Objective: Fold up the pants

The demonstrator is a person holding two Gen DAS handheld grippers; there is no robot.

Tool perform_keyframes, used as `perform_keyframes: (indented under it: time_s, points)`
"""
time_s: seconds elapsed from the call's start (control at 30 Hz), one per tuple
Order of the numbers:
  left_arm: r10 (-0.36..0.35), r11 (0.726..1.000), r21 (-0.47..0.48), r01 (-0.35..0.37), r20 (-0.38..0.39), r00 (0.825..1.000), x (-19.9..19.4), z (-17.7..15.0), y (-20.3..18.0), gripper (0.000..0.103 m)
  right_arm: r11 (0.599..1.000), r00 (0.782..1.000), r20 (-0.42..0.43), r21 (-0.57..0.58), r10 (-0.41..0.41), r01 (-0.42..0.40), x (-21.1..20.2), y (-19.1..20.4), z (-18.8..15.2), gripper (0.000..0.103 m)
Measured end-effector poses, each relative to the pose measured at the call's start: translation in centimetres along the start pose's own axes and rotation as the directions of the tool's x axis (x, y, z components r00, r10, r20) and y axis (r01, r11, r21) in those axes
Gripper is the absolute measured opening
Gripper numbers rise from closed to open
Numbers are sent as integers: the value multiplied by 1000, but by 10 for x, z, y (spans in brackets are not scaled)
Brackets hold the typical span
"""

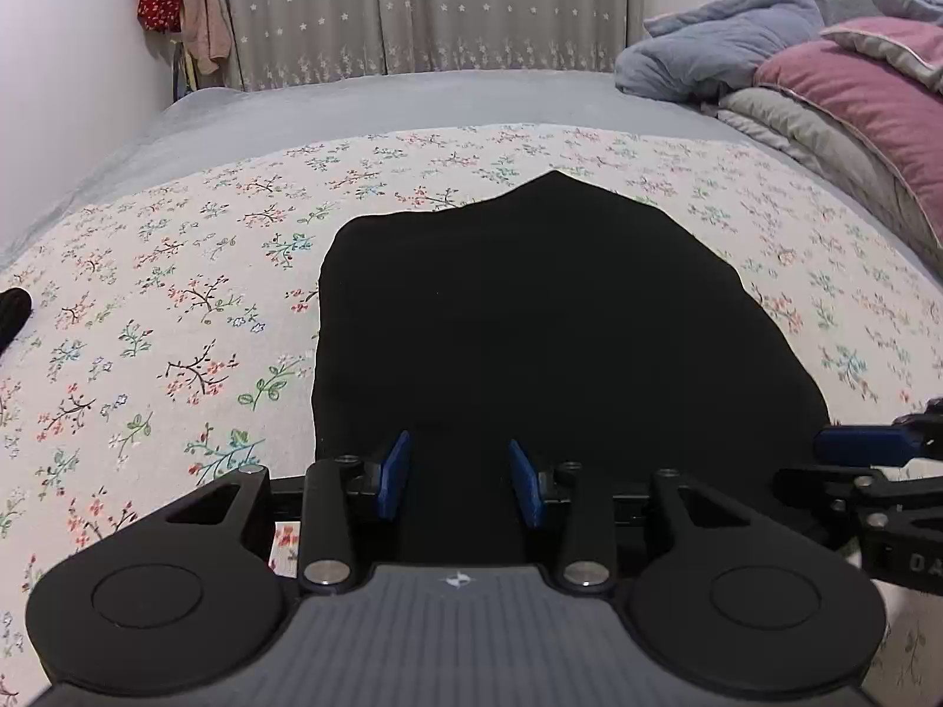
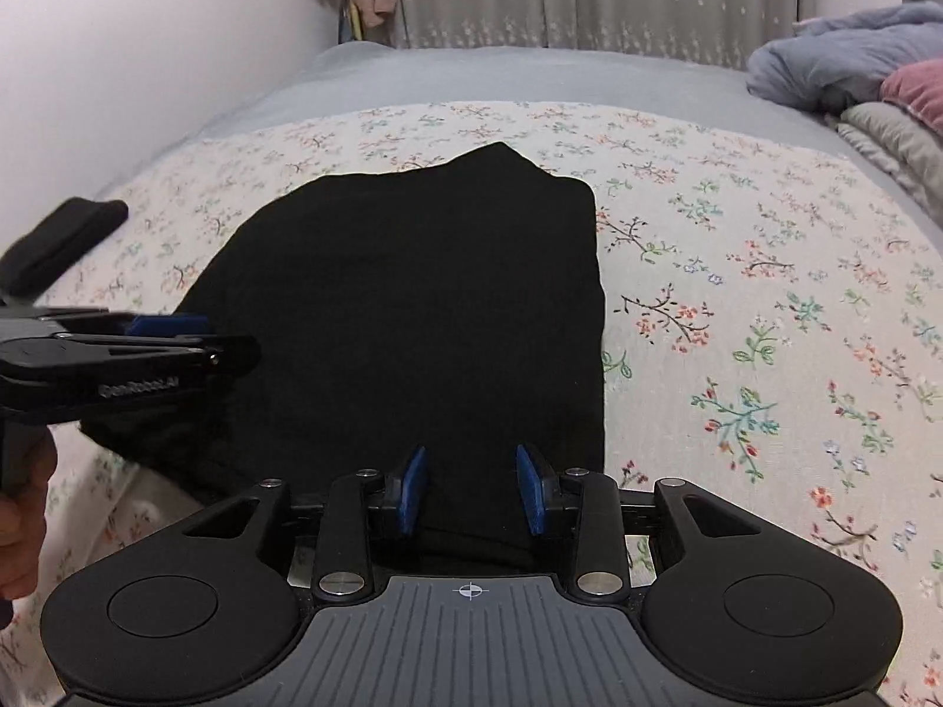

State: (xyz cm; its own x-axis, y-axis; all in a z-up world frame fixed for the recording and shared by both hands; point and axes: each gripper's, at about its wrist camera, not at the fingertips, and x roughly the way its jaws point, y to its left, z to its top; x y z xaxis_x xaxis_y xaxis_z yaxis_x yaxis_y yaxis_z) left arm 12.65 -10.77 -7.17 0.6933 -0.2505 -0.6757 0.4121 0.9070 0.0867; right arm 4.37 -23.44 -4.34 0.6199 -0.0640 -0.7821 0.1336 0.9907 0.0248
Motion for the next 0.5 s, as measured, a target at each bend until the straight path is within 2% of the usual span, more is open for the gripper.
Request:
perform_keyframes:
  time_s: [0.23,0.33,0.4,0.5]
  points:
    - [3,1000,-17,-3,5,1000,-7,-3,6,60,992,999,-16,-119,-41,39,-18,11,-18,34]
    - [-4,1000,-16,4,19,1000,-20,-1,1,60,989,997,-45,-138,-61,55,-20,15,-28,39]
    - [-33,999,-28,34,26,999,-31,-2,0,60,991,997,-56,-127,-54,47,-22,16,-33,39]
    - [-49,998,-45,50,9,999,-47,-8,3,61,997,998,-59,-73,-3,-1,-31,12,-36,39]
